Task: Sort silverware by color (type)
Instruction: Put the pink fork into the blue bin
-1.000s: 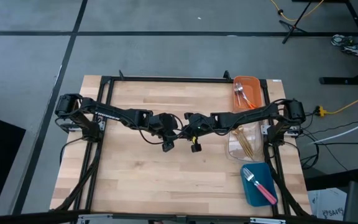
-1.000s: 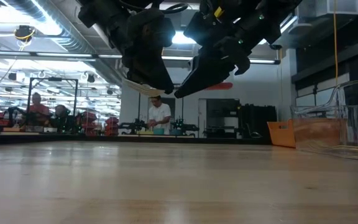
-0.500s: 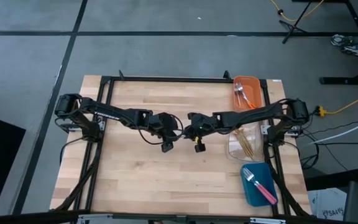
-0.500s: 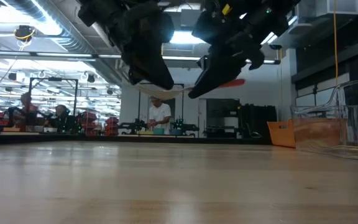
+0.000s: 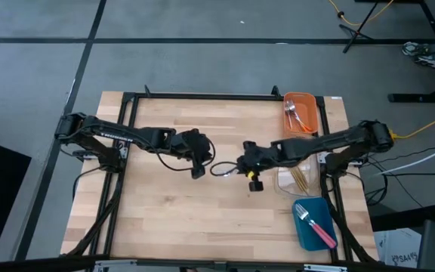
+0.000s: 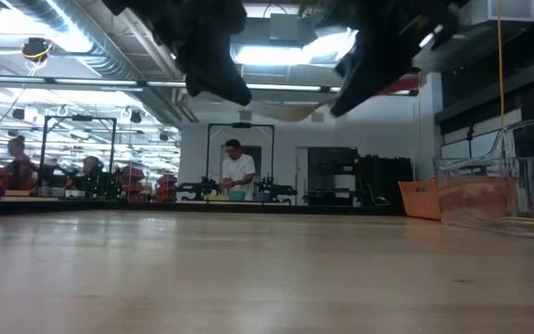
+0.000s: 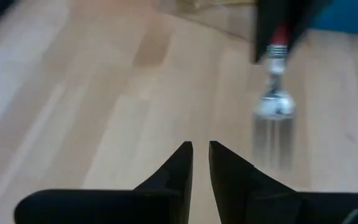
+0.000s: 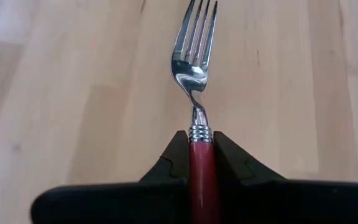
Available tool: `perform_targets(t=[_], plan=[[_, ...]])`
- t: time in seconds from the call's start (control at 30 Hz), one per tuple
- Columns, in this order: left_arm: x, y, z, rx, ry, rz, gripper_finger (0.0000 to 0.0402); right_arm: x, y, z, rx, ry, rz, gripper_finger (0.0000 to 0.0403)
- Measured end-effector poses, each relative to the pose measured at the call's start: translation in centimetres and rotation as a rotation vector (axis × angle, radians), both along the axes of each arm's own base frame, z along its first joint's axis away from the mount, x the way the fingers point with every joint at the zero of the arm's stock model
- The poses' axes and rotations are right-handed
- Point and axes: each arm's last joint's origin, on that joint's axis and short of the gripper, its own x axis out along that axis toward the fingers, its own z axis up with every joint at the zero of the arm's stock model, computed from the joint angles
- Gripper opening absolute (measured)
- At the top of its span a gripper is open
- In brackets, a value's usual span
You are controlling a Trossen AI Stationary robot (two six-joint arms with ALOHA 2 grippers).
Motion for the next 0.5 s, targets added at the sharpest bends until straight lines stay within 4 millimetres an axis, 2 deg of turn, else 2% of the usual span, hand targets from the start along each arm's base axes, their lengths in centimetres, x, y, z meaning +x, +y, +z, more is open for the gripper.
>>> perform_targets(t=[0.27, 0.5], plan=[[-0.1, 0.3, -0.1, 0.073, 0.019, 0.067, 0.0046, -3.9, 3.8, 2.5, 0.085, 0.035, -0.104, 0.0019], [-0.1, 0.3, -0.1, 0.077, 0.019, 0.071, 0.0046, -7.9, 7.5, 3.6, 0.200, 0.104, -0.208, 0.0020]])
